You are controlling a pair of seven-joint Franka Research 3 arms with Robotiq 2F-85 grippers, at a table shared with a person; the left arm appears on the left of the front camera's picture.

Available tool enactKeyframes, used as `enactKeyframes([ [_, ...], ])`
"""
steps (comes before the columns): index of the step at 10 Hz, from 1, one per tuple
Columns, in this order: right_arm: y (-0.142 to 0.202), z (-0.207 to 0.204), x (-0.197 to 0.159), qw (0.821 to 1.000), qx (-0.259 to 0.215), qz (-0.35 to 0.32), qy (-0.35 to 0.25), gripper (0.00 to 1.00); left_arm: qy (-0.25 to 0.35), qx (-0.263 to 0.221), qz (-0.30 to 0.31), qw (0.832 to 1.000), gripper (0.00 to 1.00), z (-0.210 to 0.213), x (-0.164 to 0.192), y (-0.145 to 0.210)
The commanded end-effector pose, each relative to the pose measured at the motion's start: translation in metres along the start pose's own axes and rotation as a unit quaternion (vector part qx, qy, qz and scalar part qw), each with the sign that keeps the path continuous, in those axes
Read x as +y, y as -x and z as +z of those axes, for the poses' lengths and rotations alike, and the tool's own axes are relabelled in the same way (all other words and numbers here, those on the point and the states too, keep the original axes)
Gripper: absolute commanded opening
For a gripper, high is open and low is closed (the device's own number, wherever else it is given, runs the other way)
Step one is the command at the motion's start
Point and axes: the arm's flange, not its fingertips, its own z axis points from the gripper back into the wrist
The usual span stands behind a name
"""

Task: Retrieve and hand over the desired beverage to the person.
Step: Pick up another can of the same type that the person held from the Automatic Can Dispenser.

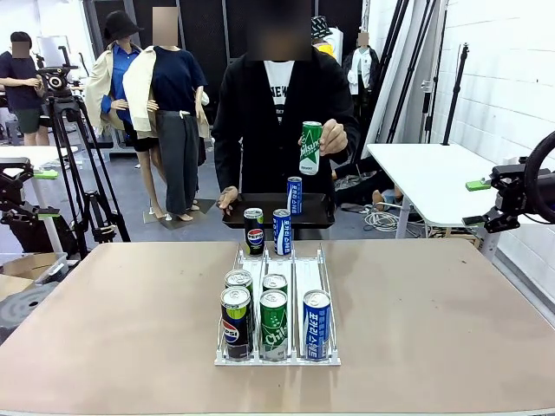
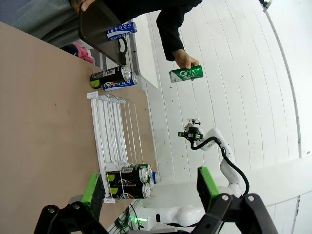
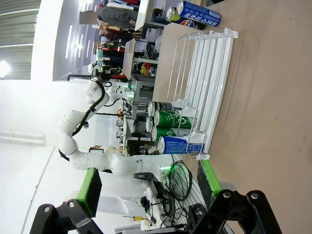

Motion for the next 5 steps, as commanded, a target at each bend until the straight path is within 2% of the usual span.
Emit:
enactKeyframes([
  [1,0.0011,0.0000,-0.0009,1.000,0.001,-0.002,0.005,1.00,0.000,0.000,0.000,1.000,1.00,0.0001,-0.0020,0.0001],
  [5,0.0011,0.0000,-0.0009,1.000,0.001,-0.002,0.005,1.00,0.000,0.000,0.000,1.000,1.00,0.0001,-0.0020,0.0001],
])
